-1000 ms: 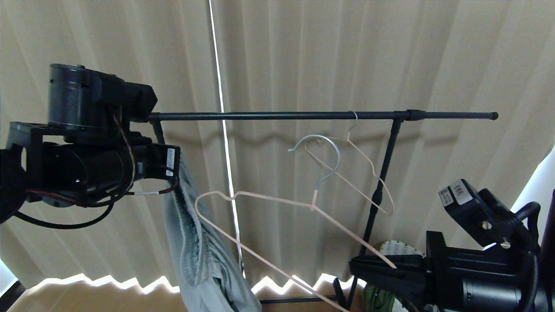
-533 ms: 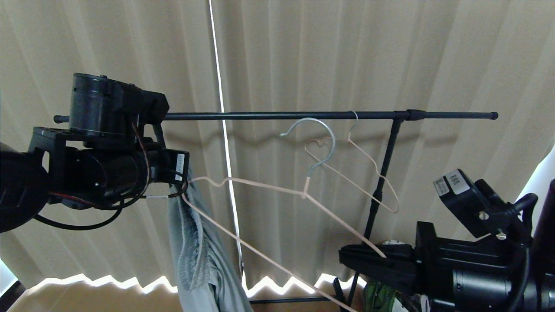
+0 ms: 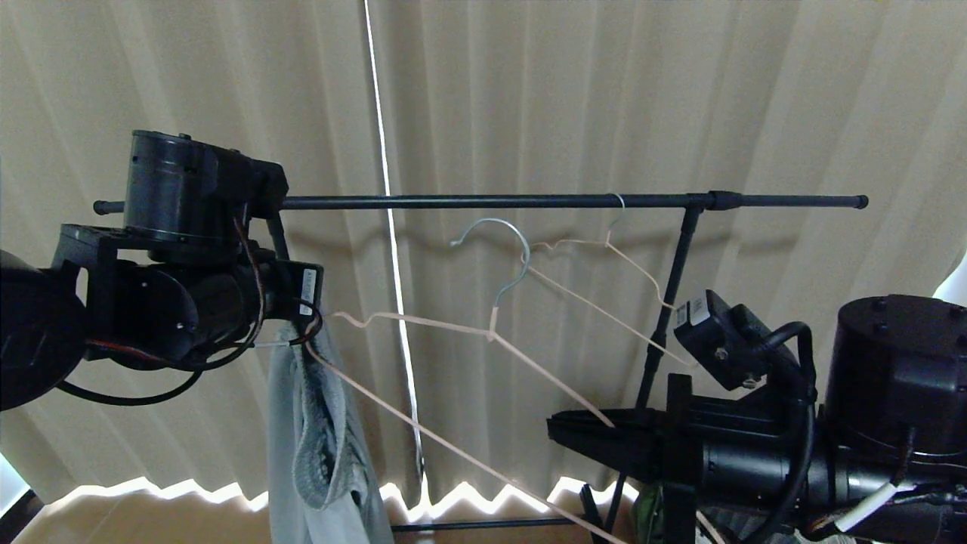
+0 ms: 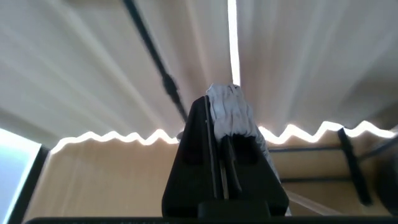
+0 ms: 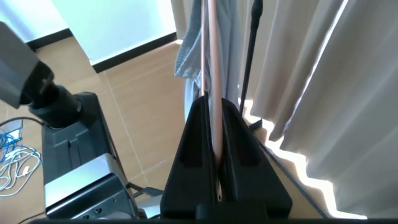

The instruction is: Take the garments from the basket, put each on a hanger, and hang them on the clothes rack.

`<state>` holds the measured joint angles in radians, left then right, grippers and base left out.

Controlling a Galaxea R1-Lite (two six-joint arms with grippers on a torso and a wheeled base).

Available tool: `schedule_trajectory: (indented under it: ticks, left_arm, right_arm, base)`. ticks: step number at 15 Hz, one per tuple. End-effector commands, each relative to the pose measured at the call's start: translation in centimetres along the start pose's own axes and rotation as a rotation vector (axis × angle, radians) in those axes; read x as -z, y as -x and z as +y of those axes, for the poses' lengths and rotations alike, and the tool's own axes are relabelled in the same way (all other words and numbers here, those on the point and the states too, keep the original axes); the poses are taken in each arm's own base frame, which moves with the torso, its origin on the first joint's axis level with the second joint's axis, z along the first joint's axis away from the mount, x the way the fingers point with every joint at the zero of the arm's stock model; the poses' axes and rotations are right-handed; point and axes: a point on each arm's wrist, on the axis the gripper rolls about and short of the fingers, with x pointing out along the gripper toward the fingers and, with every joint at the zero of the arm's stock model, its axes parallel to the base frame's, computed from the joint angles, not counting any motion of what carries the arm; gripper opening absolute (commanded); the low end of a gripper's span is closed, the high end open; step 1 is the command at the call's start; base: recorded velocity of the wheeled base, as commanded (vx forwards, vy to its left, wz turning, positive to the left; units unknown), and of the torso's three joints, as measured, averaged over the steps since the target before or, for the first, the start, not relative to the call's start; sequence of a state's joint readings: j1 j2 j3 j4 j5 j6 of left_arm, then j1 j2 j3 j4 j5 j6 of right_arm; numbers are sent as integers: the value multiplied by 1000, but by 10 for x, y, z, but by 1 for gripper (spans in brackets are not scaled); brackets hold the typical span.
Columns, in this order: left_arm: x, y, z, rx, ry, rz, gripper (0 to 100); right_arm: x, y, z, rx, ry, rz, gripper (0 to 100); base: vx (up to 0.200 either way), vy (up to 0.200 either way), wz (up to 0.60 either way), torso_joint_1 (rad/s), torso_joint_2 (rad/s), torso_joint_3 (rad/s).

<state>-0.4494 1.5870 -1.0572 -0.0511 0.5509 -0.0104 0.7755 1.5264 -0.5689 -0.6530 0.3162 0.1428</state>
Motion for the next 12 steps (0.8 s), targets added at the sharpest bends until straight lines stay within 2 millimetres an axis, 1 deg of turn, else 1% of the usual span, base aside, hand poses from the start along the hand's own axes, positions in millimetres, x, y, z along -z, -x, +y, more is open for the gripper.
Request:
schedule_trajectory:
  ticks: [1, 5, 8, 9, 10, 11, 12]
  left_arm:
    - [-1, 2, 0, -11, 1, -7, 0]
    - [2, 22, -4, 34, -15, -28, 0]
    - [1, 33, -3, 54, -15, -50, 0]
    - [1, 37, -1, 57, -12, -55, 0]
    - [1, 38, -1, 57, -12, -55, 0]
    - [1, 46, -3, 79, -15, -70, 0]
    - [2, 48, -4, 87, -19, -72, 0]
  right_arm:
    - [3, -12, -5, 6, -17, 26, 0]
    - [-3, -31, -11, 14, -52, 20, 0]
    - [2, -46, -16, 18, -47, 10, 0]
    - [7, -55, -20, 31, -49, 15, 0]
    - [7, -56, -21, 33, -49, 15, 0]
    - [11, -65, -24, 37, -55, 29, 0]
    - [11, -67, -24, 37, -55, 29, 0]
  base:
    - [0, 0, 0, 0, 0, 0]
    - [0, 0, 0, 0, 0, 0]
    - [0, 0, 0, 0, 0, 0]
    - [0, 0, 0, 0, 0, 0]
    - [0, 0, 0, 0, 0, 0]
    - [0, 0, 0, 0, 0, 0]
    - [0, 0, 0, 0, 0, 0]
